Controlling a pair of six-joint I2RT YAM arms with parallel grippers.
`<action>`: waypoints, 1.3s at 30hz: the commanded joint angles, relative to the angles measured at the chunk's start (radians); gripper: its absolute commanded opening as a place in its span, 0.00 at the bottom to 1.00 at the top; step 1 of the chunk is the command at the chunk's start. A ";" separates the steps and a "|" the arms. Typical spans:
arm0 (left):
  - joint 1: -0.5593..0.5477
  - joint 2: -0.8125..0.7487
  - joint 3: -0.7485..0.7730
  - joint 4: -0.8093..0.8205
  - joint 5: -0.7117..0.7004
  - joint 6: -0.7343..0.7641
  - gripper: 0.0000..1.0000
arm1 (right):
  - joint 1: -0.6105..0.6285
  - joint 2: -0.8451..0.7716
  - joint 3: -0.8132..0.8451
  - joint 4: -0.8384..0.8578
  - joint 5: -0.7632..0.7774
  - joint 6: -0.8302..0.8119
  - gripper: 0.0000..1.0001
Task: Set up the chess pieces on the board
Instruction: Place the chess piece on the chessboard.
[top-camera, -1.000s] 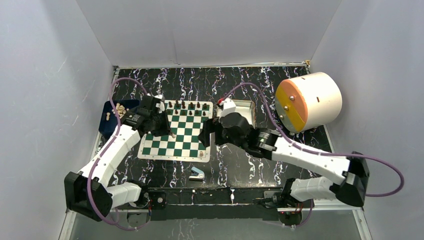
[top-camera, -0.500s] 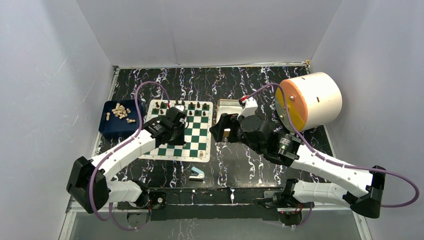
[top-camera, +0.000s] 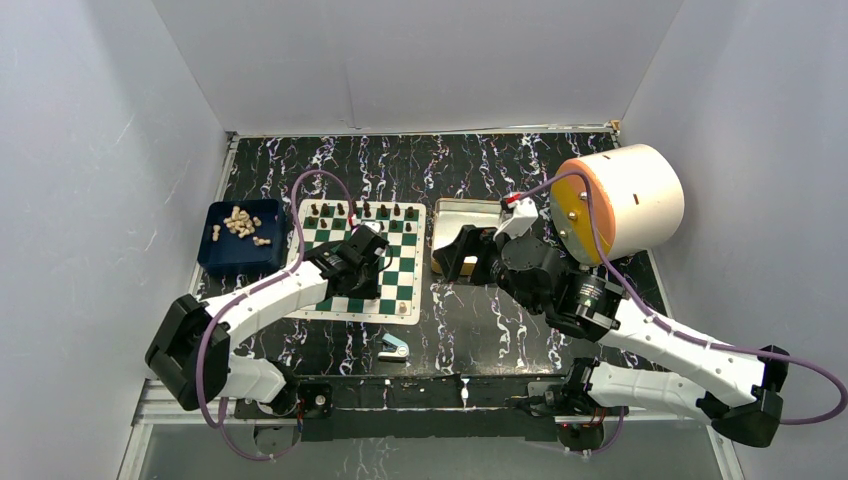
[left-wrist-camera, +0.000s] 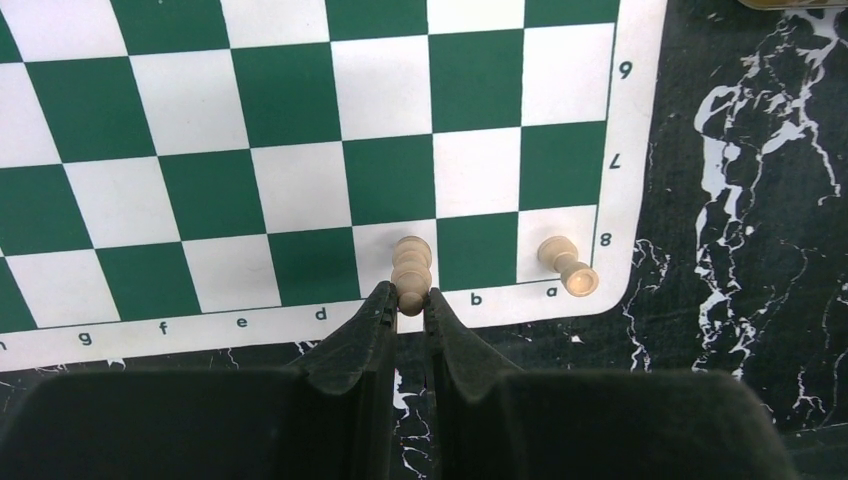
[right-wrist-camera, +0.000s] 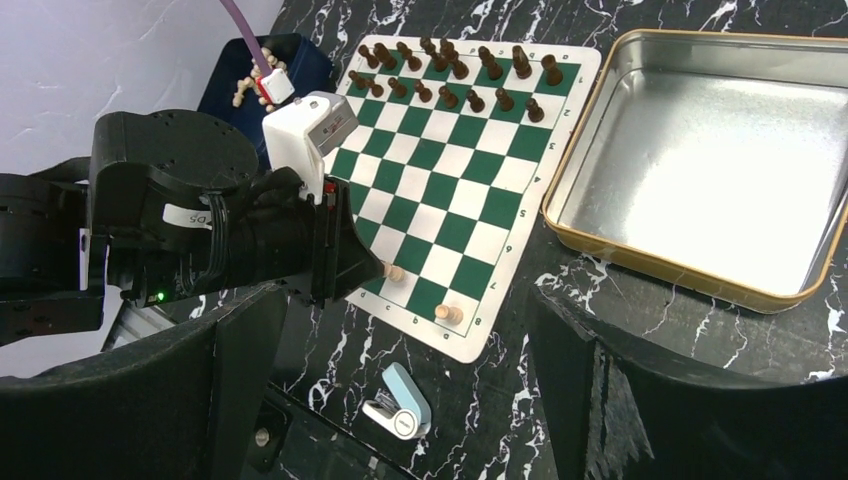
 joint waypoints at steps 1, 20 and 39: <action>-0.013 0.003 -0.014 0.004 -0.050 -0.017 0.00 | -0.002 -0.020 -0.008 0.008 0.030 0.015 0.99; -0.026 0.041 -0.016 -0.020 -0.065 -0.014 0.02 | -0.002 -0.024 -0.016 -0.003 0.014 0.020 0.99; -0.027 0.009 0.143 -0.137 -0.049 -0.012 0.33 | -0.002 0.021 -0.015 -0.004 -0.070 -0.001 0.99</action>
